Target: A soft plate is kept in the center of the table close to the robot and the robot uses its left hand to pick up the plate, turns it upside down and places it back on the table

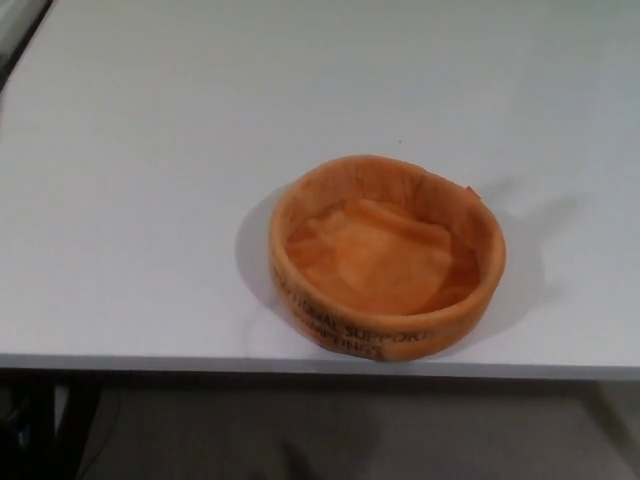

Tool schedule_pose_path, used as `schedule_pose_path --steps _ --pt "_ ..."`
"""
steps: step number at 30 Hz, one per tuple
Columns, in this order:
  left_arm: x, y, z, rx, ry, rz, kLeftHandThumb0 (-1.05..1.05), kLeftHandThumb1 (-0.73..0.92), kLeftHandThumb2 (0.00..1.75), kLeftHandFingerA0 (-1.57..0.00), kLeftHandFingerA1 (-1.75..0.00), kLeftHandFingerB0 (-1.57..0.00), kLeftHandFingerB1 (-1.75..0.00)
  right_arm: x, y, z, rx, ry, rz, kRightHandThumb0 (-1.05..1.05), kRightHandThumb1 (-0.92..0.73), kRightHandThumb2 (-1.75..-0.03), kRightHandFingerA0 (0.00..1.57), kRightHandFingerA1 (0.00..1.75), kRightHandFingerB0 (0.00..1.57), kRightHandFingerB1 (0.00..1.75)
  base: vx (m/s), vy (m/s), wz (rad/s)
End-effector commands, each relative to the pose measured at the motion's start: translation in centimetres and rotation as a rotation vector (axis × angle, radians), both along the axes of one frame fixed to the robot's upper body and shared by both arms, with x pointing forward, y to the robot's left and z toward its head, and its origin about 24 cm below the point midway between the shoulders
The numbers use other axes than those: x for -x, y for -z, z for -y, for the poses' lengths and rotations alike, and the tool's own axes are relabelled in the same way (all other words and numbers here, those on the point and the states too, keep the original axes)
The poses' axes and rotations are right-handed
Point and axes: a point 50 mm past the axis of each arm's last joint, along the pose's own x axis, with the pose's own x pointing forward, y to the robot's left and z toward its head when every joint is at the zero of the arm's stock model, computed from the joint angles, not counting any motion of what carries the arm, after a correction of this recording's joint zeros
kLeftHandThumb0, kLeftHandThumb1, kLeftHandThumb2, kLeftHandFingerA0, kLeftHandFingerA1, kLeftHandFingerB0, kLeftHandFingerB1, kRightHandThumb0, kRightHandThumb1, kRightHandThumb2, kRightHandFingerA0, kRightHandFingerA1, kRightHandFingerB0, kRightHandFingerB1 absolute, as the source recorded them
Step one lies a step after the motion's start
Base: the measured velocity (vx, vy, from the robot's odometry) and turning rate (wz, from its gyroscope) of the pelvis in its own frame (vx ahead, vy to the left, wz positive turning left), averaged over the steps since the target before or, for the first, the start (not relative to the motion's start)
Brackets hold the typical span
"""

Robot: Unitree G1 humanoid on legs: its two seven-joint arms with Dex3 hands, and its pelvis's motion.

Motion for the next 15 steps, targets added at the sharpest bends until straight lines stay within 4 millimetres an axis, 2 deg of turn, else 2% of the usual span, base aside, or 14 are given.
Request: schedule_pose_path --steps 1,4,5,6,7,15 --pt "-2.5 -0.7 3.4 -0.095 -0.047 -0.012 -0.95 0.86 0.67 -0.27 -0.37 -0.27 -0.29 0.0 -0.2 0.2 0.002 0.005 0.013 -0.76 -0.85 -0.67 0.32 0.37 0.26 0.29 0.00 0.000 0.00" --pt "-3.6 -0.9 5.5 -0.121 -0.023 0.001 -0.92 0.85 0.67 -0.25 -0.38 -0.27 -0.29 -0.1 -0.3 0.1 -0.011 0.012 0.014 -0.75 -0.85 -0.67 0.32 0.37 0.26 0.29 0.00 0.000 0.00" --pt "-4.0 -0.8 6.1 -0.125 -0.008 -0.001 -0.91 0.85 0.66 -0.25 -0.39 -0.26 -0.29 0.0 -0.4 0.1 -0.013 0.008 0.017 -0.77 -0.69 -1.02 0.26 0.50 0.17 0.43 0.00 0.000 0.00" --pt "-4.3 -0.8 6.7 -0.145 -0.004 0.006 -0.90 0.87 0.67 -0.25 -0.40 -0.25 -0.29 0.1 -0.4 0.2 -0.008 0.009 0.017 -0.78 -0.69 -1.02 0.26 0.50 0.18 0.43 0.00 0.000 0.00" --pt "-4.8 -0.7 7.5 -0.169 0.000 0.003 -0.88 0.87 0.67 -0.24 -0.38 -0.23 -0.28 0.0 -0.5 0.3 -0.005 0.010 0.019 -0.76 -0.85 -0.66 0.32 0.38 0.26 0.29 0.00 0.000 0.00" --pt "-7.8 1.1 10.9 -0.295 0.011 -0.085 -0.95 0.90 0.68 -0.26 -0.39 -0.27 -0.29 -0.1 -0.5 0.2 -0.004 0.004 0.031 -0.76 -0.85 -0.67 0.33 0.39 0.28 0.30 0.00 0.000 0.00"
